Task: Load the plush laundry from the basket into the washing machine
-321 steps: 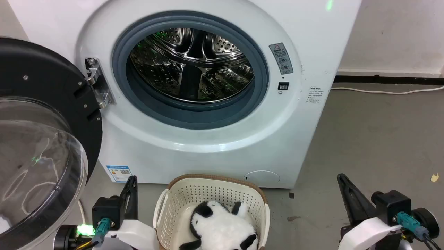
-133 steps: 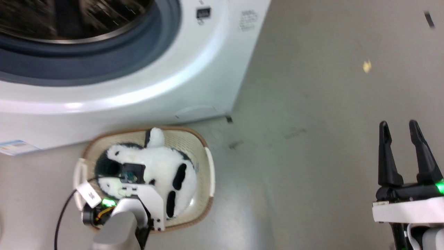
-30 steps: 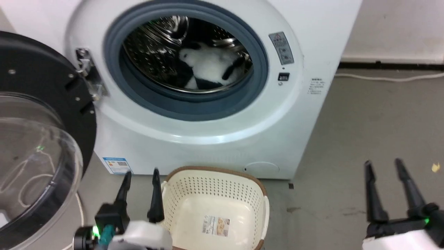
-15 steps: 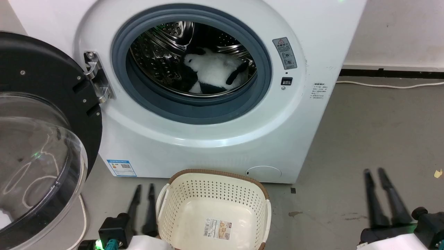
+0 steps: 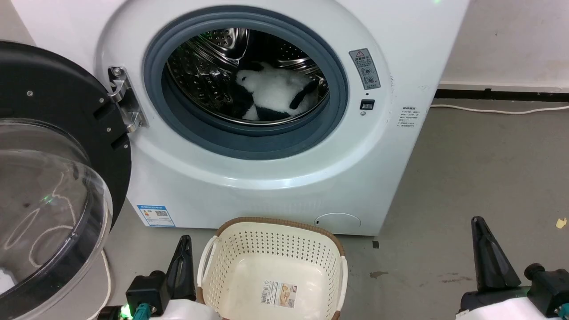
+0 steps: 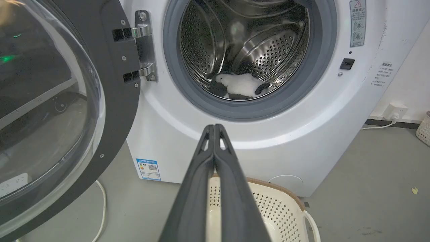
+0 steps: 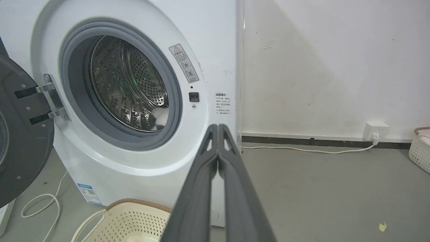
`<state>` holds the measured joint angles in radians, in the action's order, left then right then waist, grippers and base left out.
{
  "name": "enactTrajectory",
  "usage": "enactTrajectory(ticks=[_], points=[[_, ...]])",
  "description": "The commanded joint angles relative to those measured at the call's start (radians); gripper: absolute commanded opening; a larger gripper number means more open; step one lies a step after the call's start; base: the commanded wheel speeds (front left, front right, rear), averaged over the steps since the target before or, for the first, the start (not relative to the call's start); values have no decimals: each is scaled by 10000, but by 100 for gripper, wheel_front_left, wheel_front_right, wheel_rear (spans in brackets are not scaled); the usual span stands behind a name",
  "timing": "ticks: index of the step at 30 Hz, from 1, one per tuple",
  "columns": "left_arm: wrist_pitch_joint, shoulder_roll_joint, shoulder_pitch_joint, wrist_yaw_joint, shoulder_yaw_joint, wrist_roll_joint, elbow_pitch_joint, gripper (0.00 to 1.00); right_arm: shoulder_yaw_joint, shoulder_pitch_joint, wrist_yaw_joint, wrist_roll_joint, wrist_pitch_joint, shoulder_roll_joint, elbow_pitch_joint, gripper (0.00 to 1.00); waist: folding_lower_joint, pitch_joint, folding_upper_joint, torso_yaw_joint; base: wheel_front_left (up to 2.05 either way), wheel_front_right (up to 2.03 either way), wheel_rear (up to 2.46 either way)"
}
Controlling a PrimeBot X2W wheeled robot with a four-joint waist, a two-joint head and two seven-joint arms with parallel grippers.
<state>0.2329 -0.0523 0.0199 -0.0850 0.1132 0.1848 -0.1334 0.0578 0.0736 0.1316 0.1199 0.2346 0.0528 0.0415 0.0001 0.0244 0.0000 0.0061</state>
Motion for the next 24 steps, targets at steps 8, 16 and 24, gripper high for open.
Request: enactTrajectory(ticks=[8, 16, 24], points=[[-201, 3, -33, 98, -123, -199, 154, 0, -64, -120, -2, -179, -207, -4, -63, 0, -1, -18, 0, -5, 0, 0, 0], [-364, 5, -46, 156, -201, -325, 244, 0, -103, -167, -2, -257, -371, -6, -90, 0, -1, -36, 0, -9, 0, 0, 0], [-529, 6, -59, 214, -278, -452, 335, 0, -143, -214, -3, -336, -536, -8, -117, 0, -1, -53, 0, -13, 0, 0, 0]])
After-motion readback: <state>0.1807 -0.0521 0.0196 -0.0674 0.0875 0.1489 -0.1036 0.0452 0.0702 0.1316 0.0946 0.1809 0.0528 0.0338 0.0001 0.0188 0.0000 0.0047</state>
